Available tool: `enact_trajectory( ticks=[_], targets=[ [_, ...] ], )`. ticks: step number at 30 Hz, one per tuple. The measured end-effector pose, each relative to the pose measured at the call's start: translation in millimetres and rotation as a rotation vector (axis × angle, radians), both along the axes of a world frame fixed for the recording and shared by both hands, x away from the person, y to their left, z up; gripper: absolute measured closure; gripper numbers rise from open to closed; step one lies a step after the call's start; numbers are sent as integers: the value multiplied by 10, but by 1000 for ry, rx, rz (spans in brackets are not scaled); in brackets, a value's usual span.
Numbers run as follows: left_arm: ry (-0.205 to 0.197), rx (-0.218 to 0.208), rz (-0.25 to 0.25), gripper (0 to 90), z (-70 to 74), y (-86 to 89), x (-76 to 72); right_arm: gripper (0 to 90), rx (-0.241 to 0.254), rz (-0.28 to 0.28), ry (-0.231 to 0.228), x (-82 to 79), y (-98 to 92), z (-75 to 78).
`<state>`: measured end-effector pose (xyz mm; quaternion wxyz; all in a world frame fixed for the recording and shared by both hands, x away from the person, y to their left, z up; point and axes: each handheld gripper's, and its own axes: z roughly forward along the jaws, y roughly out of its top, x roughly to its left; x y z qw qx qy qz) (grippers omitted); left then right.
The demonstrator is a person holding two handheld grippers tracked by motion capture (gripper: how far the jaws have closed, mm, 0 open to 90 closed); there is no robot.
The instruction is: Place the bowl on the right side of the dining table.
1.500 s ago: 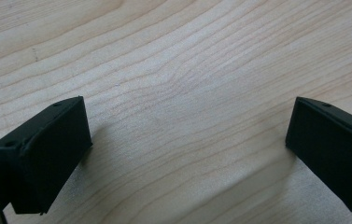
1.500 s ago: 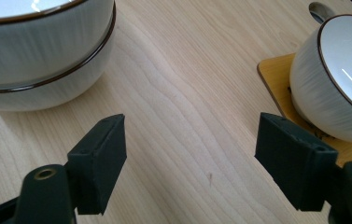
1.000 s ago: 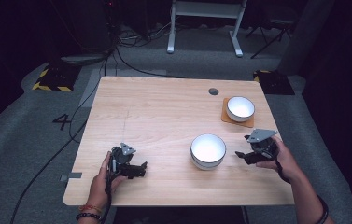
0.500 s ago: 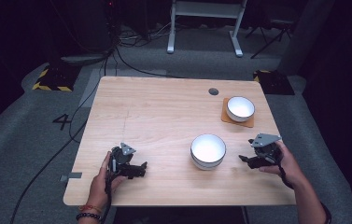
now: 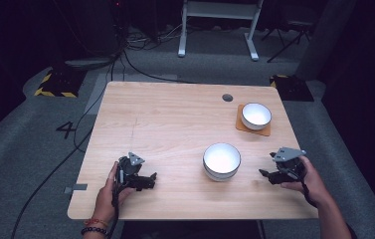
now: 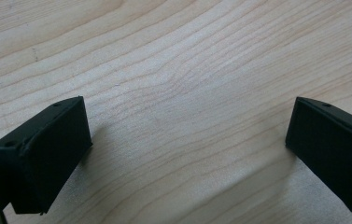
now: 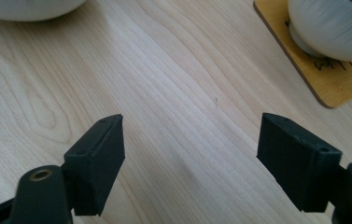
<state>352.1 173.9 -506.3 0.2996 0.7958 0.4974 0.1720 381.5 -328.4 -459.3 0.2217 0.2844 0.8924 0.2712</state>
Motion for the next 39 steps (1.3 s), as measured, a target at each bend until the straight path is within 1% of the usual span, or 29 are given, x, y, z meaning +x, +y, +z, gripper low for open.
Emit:
enact_trajectory(
  ticks=[6,7,9,11,13,15,18,19,21,23,26,28,33,36,38,39],
  targets=[
    [-2,1,0,2,0,1,1,235,0,-15,3,-18,-59,-58],
    [-1,0,0,2,0,0,0,235,-2,-23,14,-24,-69,-62],
    [-2,1,1,2,0,1,1,234,8,-25,11,-31,-105,-85],
    [-1,1,1,2,0,0,0,233,13,-40,10,-40,-125,-101],
    [-1,1,0,2,0,1,0,232,11,-39,9,-47,-157,-116],
    [-1,1,0,2,0,1,0,232,19,-45,5,-51,-170,-128],
    [0,0,0,2,0,0,0,231,48,-69,12,-67,-216,-167],
    [0,0,0,2,0,0,0,231,46,-71,11,-71,-249,-173],
    [-1,1,1,1,0,1,1,231,73,-100,13,-77,-296,-202],
    [-1,1,0,2,0,0,1,231,70,-103,18,-80,-316,-206],
    [-1,1,0,2,0,1,1,229,87,-120,12,-89,-373,-241],
    [-1,1,0,2,0,1,1,227,96,-119,6,-95,-408,-255],
    [0,0,0,1,0,0,1,223,102,-130,7,-115,-476,-272],
    [0,0,0,1,0,0,1,222,129,-147,2,-134,-535,-292],
    [-1,1,1,1,0,1,1,219,130,-143,-3,-133,-557,-300],
    [-1,1,0,1,0,1,1,218,145,-158,-2,-140,-568,-312]
  ],
)
